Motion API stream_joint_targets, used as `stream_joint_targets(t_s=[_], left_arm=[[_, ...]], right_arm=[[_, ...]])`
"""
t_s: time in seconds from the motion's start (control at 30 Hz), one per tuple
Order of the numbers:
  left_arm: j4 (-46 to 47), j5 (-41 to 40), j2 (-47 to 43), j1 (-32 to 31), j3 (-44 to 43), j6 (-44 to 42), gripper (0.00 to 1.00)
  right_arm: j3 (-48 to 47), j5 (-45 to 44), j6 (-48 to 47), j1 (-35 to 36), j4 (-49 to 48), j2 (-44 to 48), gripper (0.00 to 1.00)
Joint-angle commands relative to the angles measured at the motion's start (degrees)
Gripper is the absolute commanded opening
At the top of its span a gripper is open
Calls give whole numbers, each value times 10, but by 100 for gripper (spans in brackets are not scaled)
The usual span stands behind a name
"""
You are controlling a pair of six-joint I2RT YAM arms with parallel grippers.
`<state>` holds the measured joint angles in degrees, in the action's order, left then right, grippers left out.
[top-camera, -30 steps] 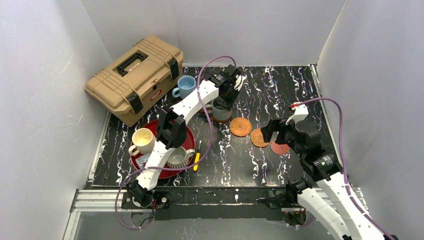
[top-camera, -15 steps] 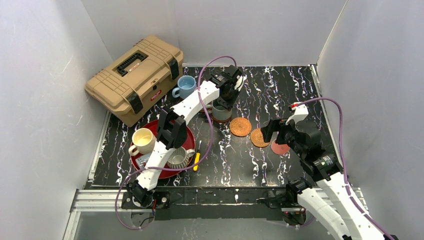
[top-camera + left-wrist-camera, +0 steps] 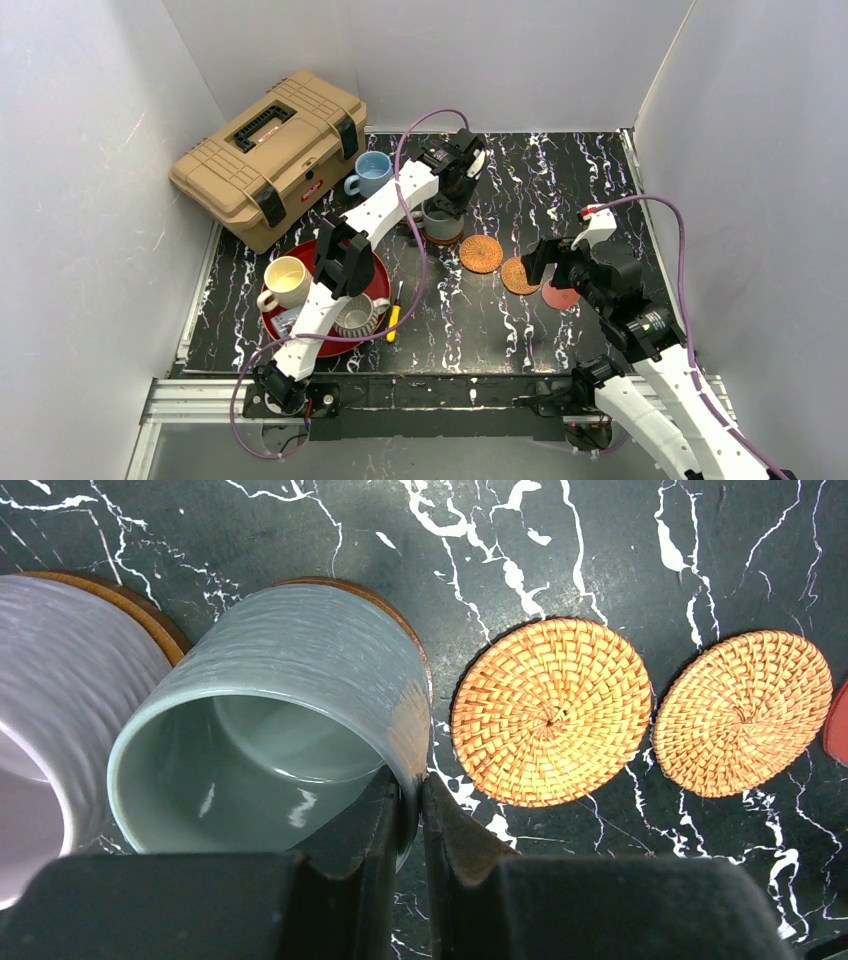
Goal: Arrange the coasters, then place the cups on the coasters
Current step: Place the cup on the coaster.
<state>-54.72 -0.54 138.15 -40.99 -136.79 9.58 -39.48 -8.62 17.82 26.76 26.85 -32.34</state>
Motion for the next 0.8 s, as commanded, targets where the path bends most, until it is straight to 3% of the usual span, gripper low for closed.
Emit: stream_joint_targets(t_s=[0.0,0.77], left_arm=[[-45,-42,-25,9,-22,19,0],[-81,-46,-4,8,-35,20,0]], right_arm=[[5,4,1,3,-23,1,98],[5,5,1,3,-23,-1,98]])
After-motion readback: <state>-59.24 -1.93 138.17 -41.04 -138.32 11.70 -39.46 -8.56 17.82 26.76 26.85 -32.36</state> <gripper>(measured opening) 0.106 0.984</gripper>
